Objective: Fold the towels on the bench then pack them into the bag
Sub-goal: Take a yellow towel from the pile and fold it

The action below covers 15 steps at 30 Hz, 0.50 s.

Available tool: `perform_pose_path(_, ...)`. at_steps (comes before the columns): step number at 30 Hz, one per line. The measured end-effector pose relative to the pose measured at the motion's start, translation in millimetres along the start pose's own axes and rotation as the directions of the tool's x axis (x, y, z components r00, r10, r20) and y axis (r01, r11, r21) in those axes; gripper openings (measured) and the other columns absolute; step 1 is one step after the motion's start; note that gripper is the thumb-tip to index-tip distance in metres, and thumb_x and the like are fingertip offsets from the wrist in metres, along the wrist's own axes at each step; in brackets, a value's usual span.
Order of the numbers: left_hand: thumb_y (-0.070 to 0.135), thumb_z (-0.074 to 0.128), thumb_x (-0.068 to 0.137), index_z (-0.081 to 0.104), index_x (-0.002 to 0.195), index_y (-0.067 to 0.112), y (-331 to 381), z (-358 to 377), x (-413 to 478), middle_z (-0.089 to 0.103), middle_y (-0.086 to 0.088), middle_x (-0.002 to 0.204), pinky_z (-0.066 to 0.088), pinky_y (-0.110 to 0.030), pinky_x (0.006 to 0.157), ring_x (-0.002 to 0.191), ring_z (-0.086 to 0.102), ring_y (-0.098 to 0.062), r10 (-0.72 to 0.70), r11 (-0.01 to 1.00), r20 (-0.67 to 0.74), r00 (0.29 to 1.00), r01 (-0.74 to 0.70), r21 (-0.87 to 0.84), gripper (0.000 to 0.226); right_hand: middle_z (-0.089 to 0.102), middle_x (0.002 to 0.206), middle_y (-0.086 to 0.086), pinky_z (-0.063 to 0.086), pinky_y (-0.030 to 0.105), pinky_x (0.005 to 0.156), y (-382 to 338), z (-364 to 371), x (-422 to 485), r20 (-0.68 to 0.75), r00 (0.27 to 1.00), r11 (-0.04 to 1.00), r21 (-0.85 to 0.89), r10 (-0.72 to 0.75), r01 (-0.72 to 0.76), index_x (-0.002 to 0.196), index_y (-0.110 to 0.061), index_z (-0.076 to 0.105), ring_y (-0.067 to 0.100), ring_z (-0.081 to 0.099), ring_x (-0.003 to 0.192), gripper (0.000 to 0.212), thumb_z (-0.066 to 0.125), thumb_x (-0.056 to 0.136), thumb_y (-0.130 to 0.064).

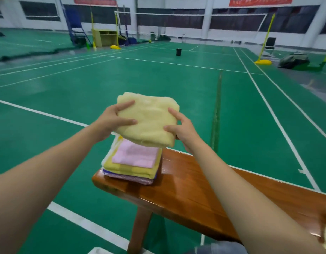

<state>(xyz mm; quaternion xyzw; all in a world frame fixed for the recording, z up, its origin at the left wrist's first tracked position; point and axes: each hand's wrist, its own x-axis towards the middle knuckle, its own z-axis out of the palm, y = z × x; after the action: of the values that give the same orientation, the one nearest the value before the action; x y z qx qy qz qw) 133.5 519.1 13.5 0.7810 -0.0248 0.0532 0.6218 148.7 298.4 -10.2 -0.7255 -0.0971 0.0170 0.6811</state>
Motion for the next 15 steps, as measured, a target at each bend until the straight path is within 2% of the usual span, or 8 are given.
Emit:
perform_pose_path(2,-0.006,0.072,0.074,0.049,0.135,0.019,-20,-15,2,0.055,-0.001,0.123,0.047,-0.020,0.087,0.101,0.057,-0.012,-0.086,0.995,0.012,0.996,0.085,0.061,0.069,0.045,0.139,0.012,0.042,0.039,0.104,20,21,6,0.036,0.997,0.998,0.015,0.065,-0.066,0.140,-0.010,0.042,0.028,0.048,0.125,0.071,0.062,0.076,0.013)
perform_pose_path(5,0.000,0.076,0.073,0.047,0.137,0.019,-68,-26,-8,0.048,-0.005,0.133,0.042,-0.029,0.098,0.111,0.051,-0.020,-0.305,0.911,0.073,0.950,0.268,0.313,0.073,0.039,0.143,0.012,0.037,0.032,0.106,70,42,0,0.077,0.979,0.961,-0.222,0.187,-0.166,0.141,-0.010,0.040,0.026,0.043,0.128,0.072,0.068,0.076,0.005)
perform_pose_path(6,0.004,0.077,0.073,0.046,0.138,0.022,-81,-27,-12,0.046,-0.005,0.134,0.041,-0.030,0.100,0.113,0.050,-0.021,-0.356,0.879,0.097,0.930,0.297,0.372,0.074,0.037,0.144,0.011,0.036,0.030,0.106,82,44,-6,0.080,0.972,0.942,-0.276,0.222,-0.193,0.141,-0.013,0.040,0.025,0.041,0.129,0.072,0.070,0.077,0.001)
perform_pose_path(8,0.008,0.076,0.075,0.044,0.139,0.025,-96,-27,-21,0.043,-0.004,0.134,0.039,-0.030,0.101,0.115,0.048,-0.021,-0.385,0.872,0.139,0.912,0.310,0.379,0.074,0.033,0.145,0.007,0.037,0.031,0.105,98,43,-14,0.080,0.963,0.939,-0.257,0.255,-0.228,0.142,-0.017,0.041,0.022,0.039,0.129,0.070,0.070,0.080,-0.006)
perform_pose_path(10,0.010,0.076,0.076,0.044,0.139,0.027,-101,-27,-21,0.040,-0.003,0.137,0.038,-0.031,0.103,0.118,0.045,-0.021,-0.366,0.887,0.163,0.916,0.290,0.359,0.073,0.032,0.144,0.006,0.037,0.031,0.105,99,40,-16,0.095,0.965,0.947,-0.235,0.245,-0.218,0.142,-0.018,0.040,0.021,0.039,0.128,0.069,0.070,0.081,-0.008)
perform_pose_path(12,0.014,0.078,0.074,0.047,0.136,0.029,-103,-28,-16,0.033,-0.003,0.143,0.031,-0.034,0.109,0.126,0.037,-0.022,-0.328,0.886,0.116,0.938,0.262,0.383,0.071,0.031,0.142,0.008,0.033,0.027,0.104,95,39,-14,0.092,0.970,0.942,-0.276,0.225,-0.192,0.142,-0.016,0.038,0.021,0.037,0.129,0.071,0.071,0.080,-0.012)
perform_pose_path(13,0.018,0.079,0.074,0.051,0.132,0.029,-103,-27,-13,0.029,-0.004,0.145,0.025,-0.037,0.113,0.132,0.031,-0.023,-0.264,0.879,0.038,0.964,0.224,0.421,0.065,0.029,0.140,0.008,0.030,0.026,0.104,92,40,-13,0.064,0.977,0.925,-0.342,0.201,-0.168,0.143,-0.016,0.038,0.022,0.035,0.129,0.071,0.072,0.080,-0.016)
perform_pose_path(15,0.036,0.075,0.075,0.061,0.121,0.028,-103,-21,-10,0.027,-0.003,0.148,0.018,-0.041,0.115,0.137,0.024,-0.023,0.022,0.828,-0.144,0.989,0.063,0.558,0.049,0.027,0.139,0.005,0.026,0.027,0.106,87,40,-14,-0.014,0.999,0.811,-0.584,0.031,-0.033,0.140,-0.018,0.041,0.021,0.030,0.130,0.068,0.071,0.080,-0.029)
